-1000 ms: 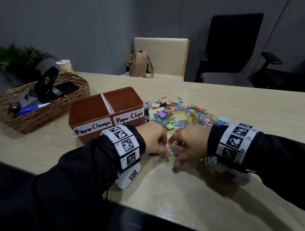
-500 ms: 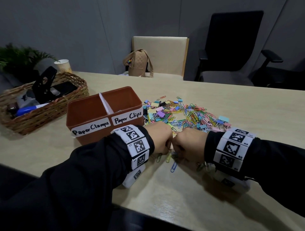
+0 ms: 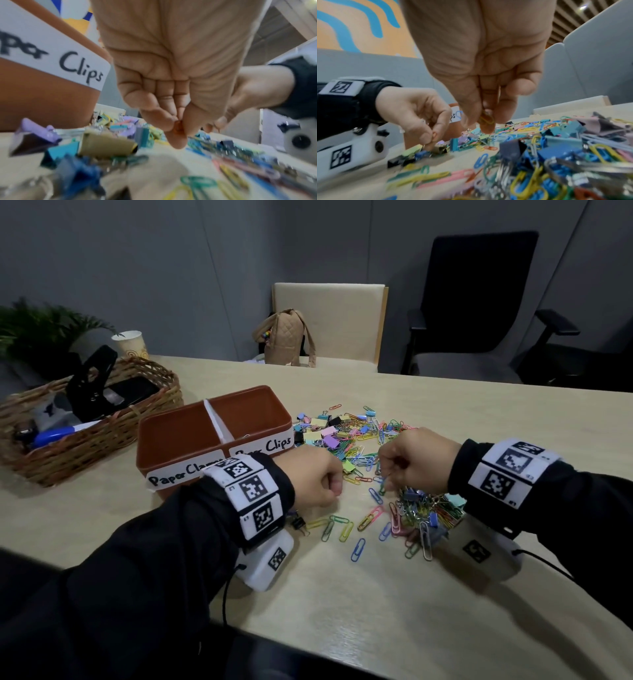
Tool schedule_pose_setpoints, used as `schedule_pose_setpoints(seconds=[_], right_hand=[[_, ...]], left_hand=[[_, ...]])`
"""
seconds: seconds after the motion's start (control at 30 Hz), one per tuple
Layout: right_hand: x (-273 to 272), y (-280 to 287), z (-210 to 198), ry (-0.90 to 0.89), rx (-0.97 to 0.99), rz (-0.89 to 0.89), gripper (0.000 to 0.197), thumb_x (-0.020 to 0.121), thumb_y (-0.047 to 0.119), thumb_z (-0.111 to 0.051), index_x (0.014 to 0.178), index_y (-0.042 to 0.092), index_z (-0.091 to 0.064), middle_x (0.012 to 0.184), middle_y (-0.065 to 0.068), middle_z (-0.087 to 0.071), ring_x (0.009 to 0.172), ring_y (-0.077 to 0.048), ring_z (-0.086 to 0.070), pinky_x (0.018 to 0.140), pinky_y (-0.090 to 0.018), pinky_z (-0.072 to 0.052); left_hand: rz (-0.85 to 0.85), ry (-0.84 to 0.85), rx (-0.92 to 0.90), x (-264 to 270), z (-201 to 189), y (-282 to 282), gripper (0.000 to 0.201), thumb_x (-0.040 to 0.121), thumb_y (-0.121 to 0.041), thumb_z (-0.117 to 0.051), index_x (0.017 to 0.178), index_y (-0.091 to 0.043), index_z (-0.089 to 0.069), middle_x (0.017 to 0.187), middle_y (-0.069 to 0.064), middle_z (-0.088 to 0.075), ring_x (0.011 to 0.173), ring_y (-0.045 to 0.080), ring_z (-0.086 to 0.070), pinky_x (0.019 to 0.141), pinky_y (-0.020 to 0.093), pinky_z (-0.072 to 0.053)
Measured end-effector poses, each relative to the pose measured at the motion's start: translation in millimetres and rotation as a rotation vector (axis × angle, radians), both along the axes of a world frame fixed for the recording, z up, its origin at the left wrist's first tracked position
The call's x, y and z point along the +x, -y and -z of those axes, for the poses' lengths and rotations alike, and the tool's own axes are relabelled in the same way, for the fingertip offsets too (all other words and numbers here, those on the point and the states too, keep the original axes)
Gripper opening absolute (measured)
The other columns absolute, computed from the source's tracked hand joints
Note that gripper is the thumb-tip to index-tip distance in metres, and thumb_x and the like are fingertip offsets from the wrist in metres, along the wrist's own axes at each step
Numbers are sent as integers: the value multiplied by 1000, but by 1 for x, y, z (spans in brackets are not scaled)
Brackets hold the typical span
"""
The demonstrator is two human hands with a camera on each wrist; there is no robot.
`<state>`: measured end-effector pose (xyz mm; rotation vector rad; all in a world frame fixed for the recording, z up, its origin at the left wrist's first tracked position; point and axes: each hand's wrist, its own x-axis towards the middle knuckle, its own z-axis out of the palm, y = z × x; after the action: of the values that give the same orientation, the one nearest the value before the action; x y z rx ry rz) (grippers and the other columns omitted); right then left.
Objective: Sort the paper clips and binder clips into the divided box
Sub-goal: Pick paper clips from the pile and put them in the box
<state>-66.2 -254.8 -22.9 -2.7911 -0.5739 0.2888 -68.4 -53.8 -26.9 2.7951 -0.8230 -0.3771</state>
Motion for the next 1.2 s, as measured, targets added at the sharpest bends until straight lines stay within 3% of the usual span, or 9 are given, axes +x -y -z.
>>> schedule_pose_setpoints(seconds=[0.07, 0.17, 0.23, 0.37, 0.43, 0.57, 0.77, 1.07, 1.2], right_hand=[[0, -2, 1, 10, 26, 7, 16, 76, 15, -77, 70, 20, -62, 75, 2, -70, 71, -13, -60, 67, -27, -47], [-5, -8, 4, 28, 17, -25, 13, 76, 17, -77, 72, 19, -65, 67, 11, -62, 64, -2, -54, 56, -13, -39], [-11, -14, 5, 35, -54, -115, 11, 78, 15, -72, 71, 21, -67, 61, 17, -56, 59, 4, -50, 52, -7, -32], [-21, -30, 8, 91, -252, -268, 13, 81, 9, -57, 77, 18, -65, 58, 13, -48, 64, -11, -47, 62, -25, -43], [-23, -36, 9, 80, -300, -307, 15, 81, 7, -55, 83, 17, -66, 66, 6, -53, 70, -18, -50, 66, -30, -46], [-25, -44, 14, 35, -410, -305, 27, 87, 7, -56, 109, 16, -67, 100, -8, -66, 95, -27, -59, 72, -28, -43], [-24, -45, 16, 46, -493, -333, 13, 89, 10, -55, 97, 9, -65, 89, -11, -60, 81, -27, -52, 65, -27, -36], [-26, -48, 23, 12, -592, -346, 32, 92, 28, -53, 108, 1, -60, 104, -16, -62, 92, -32, -57, 74, -34, -44], [-26, -54, 25, 55, -635, -363, 24, 93, 17, -51, 110, 1, -59, 107, -16, -63, 99, -31, -59, 72, -32, -43]], left_hand=[[-6, -16, 25, -4, 0, -3, 26, 83, -12, -62, 104, -28, -60, 68, -14, -54, 71, 9, -56, 65, 24, -47], [19, 15, 95, -10, 2, -2, 19, 86, -11, -60, 96, -23, -70, 75, -12, -60, 74, 9, -54, 65, 20, -39], [31, 51, 145, -13, 3, 2, 16, 88, -16, -59, 95, -20, -73, 91, -7, -69, 82, 12, -59, 67, 18, -38], [-10, 74, 274, -17, 9, 10, 27, 81, -39, -67, 87, -13, -72, 85, 3, -68, 74, 20, -58, 62, 27, -46], [-15, 55, 335, -18, 12, 13, 32, 76, -41, -73, 90, -12, -71, 87, 5, -68, 77, 23, -60, 63, 30, -49], [14, 72, 339, -15, 13, 19, 21, 84, -22, -67, 100, -11, -69, 98, 7, -68, 90, 26, -63, 73, 32, -52], [-10, 45, 285, -7, 18, 16, 19, 72, -28, -74, 84, -13, -71, 85, 4, -70, 81, 23, -66, 72, 35, -57], [-14, 34, 308, -6, 22, 22, 26, 72, -32, -75, 82, -16, -56, 90, 7, -65, 81, 24, -61, 68, 31, -53], [-33, 36, 292, -4, 21, 19, 21, 74, -26, -71, 88, -12, -64, 91, 8, -67, 84, 25, -63, 71, 34, -56]])
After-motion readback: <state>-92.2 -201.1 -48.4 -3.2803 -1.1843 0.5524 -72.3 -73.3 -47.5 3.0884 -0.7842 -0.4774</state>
